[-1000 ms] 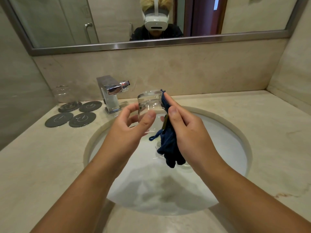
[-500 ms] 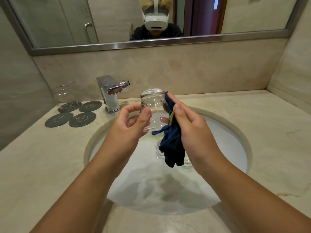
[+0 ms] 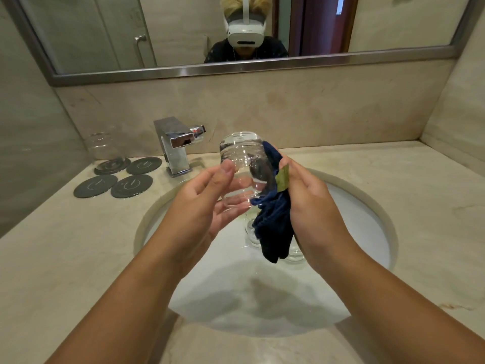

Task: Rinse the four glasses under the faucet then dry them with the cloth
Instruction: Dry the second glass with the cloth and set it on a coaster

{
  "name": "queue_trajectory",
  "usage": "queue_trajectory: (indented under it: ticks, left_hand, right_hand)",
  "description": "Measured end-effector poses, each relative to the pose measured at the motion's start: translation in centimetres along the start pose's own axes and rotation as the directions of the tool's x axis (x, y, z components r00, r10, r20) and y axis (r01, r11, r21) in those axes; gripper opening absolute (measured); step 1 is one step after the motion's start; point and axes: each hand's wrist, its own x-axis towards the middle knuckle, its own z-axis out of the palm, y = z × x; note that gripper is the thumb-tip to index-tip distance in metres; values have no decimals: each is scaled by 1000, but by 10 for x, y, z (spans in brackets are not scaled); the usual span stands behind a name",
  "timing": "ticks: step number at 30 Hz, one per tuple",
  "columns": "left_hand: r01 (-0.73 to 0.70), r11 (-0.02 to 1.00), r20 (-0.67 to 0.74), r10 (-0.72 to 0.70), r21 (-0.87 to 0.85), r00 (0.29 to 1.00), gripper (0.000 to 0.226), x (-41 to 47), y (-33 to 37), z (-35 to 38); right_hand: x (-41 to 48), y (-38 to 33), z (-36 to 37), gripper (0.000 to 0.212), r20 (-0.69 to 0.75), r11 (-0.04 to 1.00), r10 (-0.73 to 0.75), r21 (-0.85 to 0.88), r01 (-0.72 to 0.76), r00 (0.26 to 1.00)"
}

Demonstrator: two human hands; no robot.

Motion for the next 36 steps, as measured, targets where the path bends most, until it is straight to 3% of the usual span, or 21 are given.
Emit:
queue_trajectory:
  ticks: [5, 10, 14, 19, 22, 25, 29, 31, 34, 36]
  left_hand:
    - [7, 992, -38, -2, 126, 999, 72, 3, -3, 0]
    - [38, 999, -62, -36, 39, 997, 34, 2, -3, 2]
    - [33, 994, -39, -29, 108, 999, 49, -1, -4, 3]
    - [7, 999, 26, -8, 39, 1000, 45, -1, -3, 1]
    - [-27, 997, 23, 26, 69, 999, 68, 1, -5, 1]
    - [-40, 986, -22, 44, 160, 999, 84, 4, -9, 1]
    - [6, 987, -51, 2, 159, 999, 61, 2, -8, -2]
    - [21, 993, -45, -16, 117, 999, 61, 2, -5, -3]
    - [22, 999, -24, -21, 35, 999, 67, 1, -3, -4]
    - [24, 999, 5, -23, -40, 1000, 65, 1, -1, -5]
  right_hand:
    - [1, 3, 1, 32, -45, 997, 72, 16, -71, 996]
    - [-1, 2, -1, 35, -7, 982, -58, -181, 56, 998]
    - [-4, 3, -1, 37, 43, 956, -110, -270, 118, 993]
    - [0, 0, -1, 36, 24, 998, 11, -63, -10, 1000]
    - [1, 0, 0, 36, 21, 998, 62, 19, -63, 998]
    - [1, 4, -1, 34, -7, 998, 49, -33, -49, 999]
    - [0, 7, -2, 35, 31, 984, -22, -177, 27, 999]
    - [0, 6, -3, 36, 41, 979, -51, -194, 58, 998]
    - [0, 3, -3, 36, 19, 992, -44, -117, 46, 999]
    - [-1, 1, 0, 37, -14, 999, 46, 18, -46, 999]
